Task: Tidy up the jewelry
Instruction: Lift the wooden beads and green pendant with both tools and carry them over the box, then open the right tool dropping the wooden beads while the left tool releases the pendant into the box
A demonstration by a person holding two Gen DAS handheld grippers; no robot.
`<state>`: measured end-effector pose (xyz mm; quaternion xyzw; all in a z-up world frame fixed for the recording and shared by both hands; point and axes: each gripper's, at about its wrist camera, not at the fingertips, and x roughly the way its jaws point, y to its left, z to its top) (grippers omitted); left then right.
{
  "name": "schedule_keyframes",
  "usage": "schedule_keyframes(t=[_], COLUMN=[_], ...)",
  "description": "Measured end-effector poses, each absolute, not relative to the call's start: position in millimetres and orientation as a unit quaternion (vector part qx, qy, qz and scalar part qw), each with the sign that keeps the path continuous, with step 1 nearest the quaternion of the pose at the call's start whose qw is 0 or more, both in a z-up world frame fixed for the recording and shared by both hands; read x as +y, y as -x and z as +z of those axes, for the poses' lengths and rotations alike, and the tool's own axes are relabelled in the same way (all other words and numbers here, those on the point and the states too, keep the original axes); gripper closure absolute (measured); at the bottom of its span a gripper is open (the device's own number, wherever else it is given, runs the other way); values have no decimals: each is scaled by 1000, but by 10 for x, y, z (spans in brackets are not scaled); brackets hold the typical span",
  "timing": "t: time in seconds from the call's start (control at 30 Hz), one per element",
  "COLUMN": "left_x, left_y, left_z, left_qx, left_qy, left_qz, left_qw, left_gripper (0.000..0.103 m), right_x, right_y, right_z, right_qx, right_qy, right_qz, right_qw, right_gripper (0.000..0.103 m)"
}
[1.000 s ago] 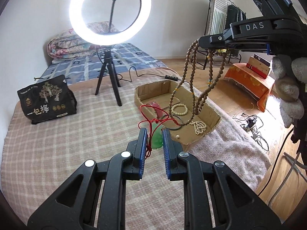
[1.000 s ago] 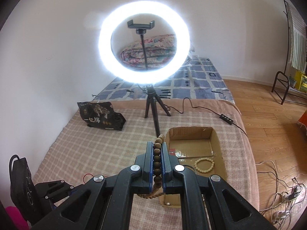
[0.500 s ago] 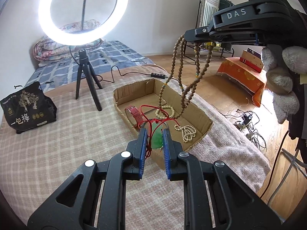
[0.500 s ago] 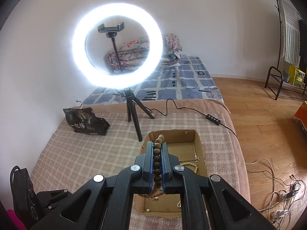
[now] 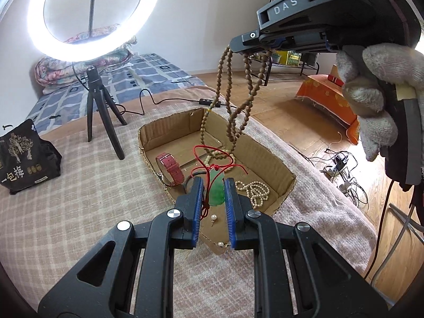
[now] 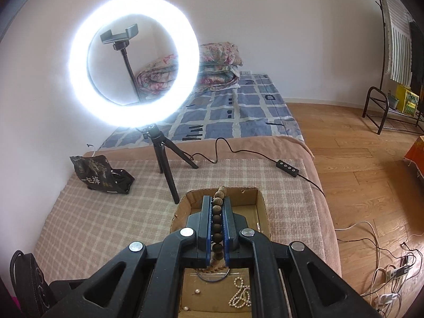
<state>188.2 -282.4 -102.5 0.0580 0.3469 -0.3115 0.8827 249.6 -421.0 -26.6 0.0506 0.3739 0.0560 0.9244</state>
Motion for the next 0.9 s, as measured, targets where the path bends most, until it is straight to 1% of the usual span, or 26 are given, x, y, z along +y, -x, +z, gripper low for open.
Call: schedule_keyframes(t=[0.73, 0.83, 0.9], left_x=[-3024, -3045, -3051], left_y=[-2030, -2026, -2019], left_z=[-1218, -1222, -1225], left_qx=[359, 359, 358], left_qy=[-65, -69, -69], left_qz=[-323, -323, -324], left_qw=[873, 873, 873], left_gripper=[88, 88, 88], right_x=[-4260, -4251, -4244], right_y=[-2902, -2923, -2930], right_z=[-785, -846, -886], right_qx=[412, 417, 421], right_qy=[-62, -62, -61], right_qz=[60, 63, 64], right_qw=[907, 905, 903], right_gripper=[99, 98, 95])
